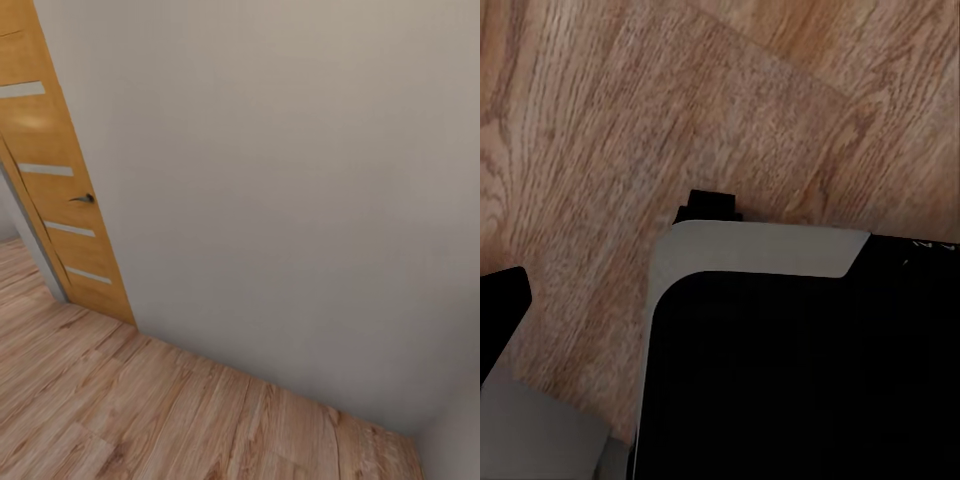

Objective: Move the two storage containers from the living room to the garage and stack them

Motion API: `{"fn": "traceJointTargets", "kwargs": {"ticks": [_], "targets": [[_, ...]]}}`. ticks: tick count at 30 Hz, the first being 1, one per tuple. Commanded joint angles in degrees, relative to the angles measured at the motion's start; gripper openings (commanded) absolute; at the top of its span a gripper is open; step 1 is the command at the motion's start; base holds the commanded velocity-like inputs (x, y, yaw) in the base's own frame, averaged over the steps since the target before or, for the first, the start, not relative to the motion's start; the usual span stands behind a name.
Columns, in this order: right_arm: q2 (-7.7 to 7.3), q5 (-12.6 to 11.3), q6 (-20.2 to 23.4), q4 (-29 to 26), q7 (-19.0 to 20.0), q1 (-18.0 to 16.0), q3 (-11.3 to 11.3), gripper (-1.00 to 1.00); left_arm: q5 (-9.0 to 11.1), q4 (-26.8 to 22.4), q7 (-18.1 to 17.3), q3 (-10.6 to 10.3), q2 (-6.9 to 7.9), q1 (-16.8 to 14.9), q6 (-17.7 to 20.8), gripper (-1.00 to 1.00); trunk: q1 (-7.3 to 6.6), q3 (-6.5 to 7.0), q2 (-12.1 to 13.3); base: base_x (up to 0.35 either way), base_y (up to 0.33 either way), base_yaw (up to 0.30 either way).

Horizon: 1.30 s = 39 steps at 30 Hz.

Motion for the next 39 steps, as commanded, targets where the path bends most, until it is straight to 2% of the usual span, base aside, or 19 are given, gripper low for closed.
{"fn": "traceJointTargets", "kwargs": {"ticks": [1,6,12,39], "targets": [[0.1,-0.5,-0.3,0.2,0.0,-0.1,0.5,1.0,0.5,0.1,0.0,0.0,0.02,0.0,-0.2,1.0,0.02,-0.06,0.0,0.285,0.0,0.0],[0.21,-0.5,-0.2,0.2,0.0,-0.1,0.5,1.0,0.5,0.1,0.0,0.0,0.03,0.0,-0.2,1.0,0.02,-0.06,0.0,0.279,0.0,0.0],[0.22,-0.5,-0.3,0.2,0.0,-0.1,0.6,1.0,0.5,0.1,0.0,0.0,0.04,0.0,-0.2,1.0,0.02,-0.06,0.0,0.05,0.0,0.069],[0.22,-0.5,-0.3,0.2,0.0,-0.1,0.6,1.0,0.5,0.1,0.0,0.0,0.0,0.0,-0.2,1.0,0.02,-0.06,0.0,0.001,0.0,0.264]]}}
